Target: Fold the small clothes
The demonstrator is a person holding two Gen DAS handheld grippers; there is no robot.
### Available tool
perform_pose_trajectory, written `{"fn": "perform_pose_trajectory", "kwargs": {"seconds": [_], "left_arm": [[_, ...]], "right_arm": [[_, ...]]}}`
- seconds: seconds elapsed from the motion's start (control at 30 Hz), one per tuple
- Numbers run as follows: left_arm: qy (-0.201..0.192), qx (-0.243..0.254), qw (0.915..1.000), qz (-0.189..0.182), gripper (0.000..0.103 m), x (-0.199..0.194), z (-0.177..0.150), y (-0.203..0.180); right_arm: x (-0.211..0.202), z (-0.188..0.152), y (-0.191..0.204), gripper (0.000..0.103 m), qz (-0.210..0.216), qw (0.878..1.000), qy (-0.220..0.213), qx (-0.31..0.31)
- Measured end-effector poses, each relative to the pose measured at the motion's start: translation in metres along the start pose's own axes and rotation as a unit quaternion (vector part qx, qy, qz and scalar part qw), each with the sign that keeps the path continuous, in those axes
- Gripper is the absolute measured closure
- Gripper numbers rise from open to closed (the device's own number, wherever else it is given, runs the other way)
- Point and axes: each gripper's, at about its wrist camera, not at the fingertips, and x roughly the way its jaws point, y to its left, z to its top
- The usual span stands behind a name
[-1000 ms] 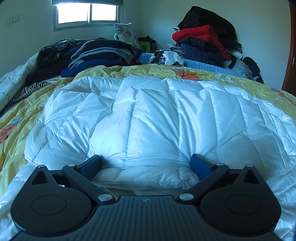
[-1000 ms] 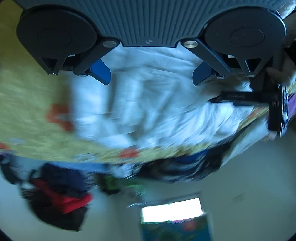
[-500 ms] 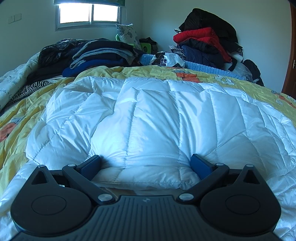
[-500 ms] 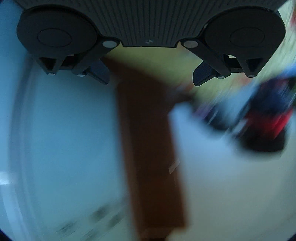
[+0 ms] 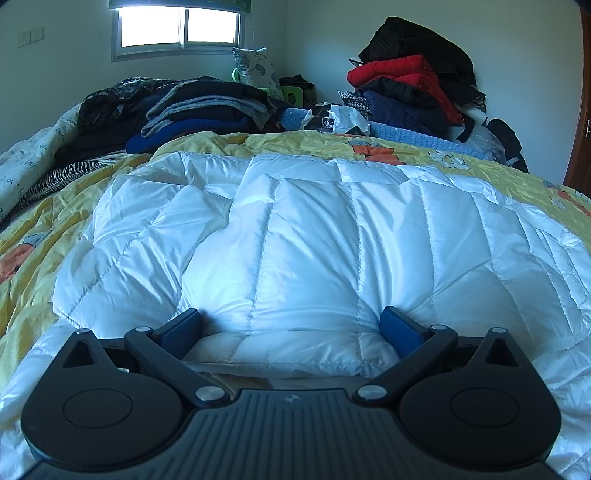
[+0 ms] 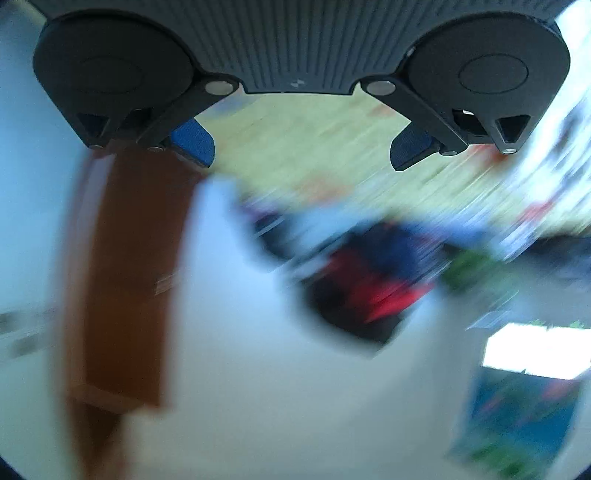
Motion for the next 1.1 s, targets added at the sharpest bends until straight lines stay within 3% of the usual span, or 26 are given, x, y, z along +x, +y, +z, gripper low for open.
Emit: {"fn": "perform_pose_trajectory", "kwargs": {"seconds": [0.1, 0.17, 0.3, 0.4, 0.53, 0.6, 0.67, 0.77, 0.83, 0.9, 0.97, 1.03, 1.1], "left_arm": [[0.000, 0.000, 1.0000, 0.000, 0.000, 0.000, 0.000, 0.000], [-0.001, 0.001, 1.0000, 0.002, 0.000, -0.001, 0.000, 0.000], [-0.017, -0.007, 0.9998, 0.010, 0.000, -0.010, 0.000, 0.003], [-0.048, -0.035, 0.9981, 0.019, 0.000, -0.041, -0.002, 0.017], [-0.089, -0.085, 0.9924, -0.002, 0.000, -0.108, -0.017, 0.060], [-0.096, -0.116, 0.9887, 0.003, 0.000, -0.141, -0.032, 0.090], [-0.097, -0.153, 0.9832, 0.025, 0.000, -0.173, -0.051, 0.123], [-0.093, -0.224, 0.9676, 0.070, 0.000, -0.218, -0.086, 0.175], [-0.089, -0.247, 0.9581, 0.116, 0.000, -0.247, -0.106, 0.201], [-0.074, -0.258, 0.9539, 0.133, 0.000, -0.270, -0.120, 0.222], [-0.048, -0.270, 0.9560, 0.103, 0.000, -0.290, -0.133, 0.239], [-0.020, -0.289, 0.9566, 0.032, 0.000, -0.298, -0.140, 0.246], [0.007, -0.320, 0.9460, -0.053, 0.000, -0.296, -0.144, 0.247]], "right_arm": [[0.007, -0.029, 0.070, 0.001, 0.107, 0.993, 0.046, -0.017], [0.006, -0.041, 0.110, 0.001, 0.171, 0.982, 0.074, -0.025], [0.008, -0.055, 0.160, 0.001, 0.235, 0.965, 0.112, -0.026], [0.012, -0.056, 0.172, 0.001, 0.262, 0.953, 0.150, 0.000], [-0.008, -0.064, 0.151, 0.001, 0.286, 0.940, 0.183, 0.019], [-0.018, -0.074, 0.143, 0.001, 0.283, 0.940, 0.192, 0.011], [-0.018, -0.081, 0.141, 0.001, 0.280, 0.938, 0.205, 0.009], [-0.026, -0.083, 0.138, 0.000, 0.286, 0.936, 0.206, 0.006], [-0.028, -0.083, 0.139, 0.000, 0.290, 0.933, 0.212, -0.003], [-0.031, -0.082, 0.140, 0.000, 0.300, 0.928, 0.220, -0.012], [-0.033, -0.081, 0.139, 0.000, 0.312, 0.921, 0.232, -0.013], [-0.035, -0.078, 0.135, 0.000, 0.328, 0.911, 0.249, 0.001], [-0.035, -0.076, 0.129, 0.000, 0.349, 0.897, 0.269, 0.034]]}}
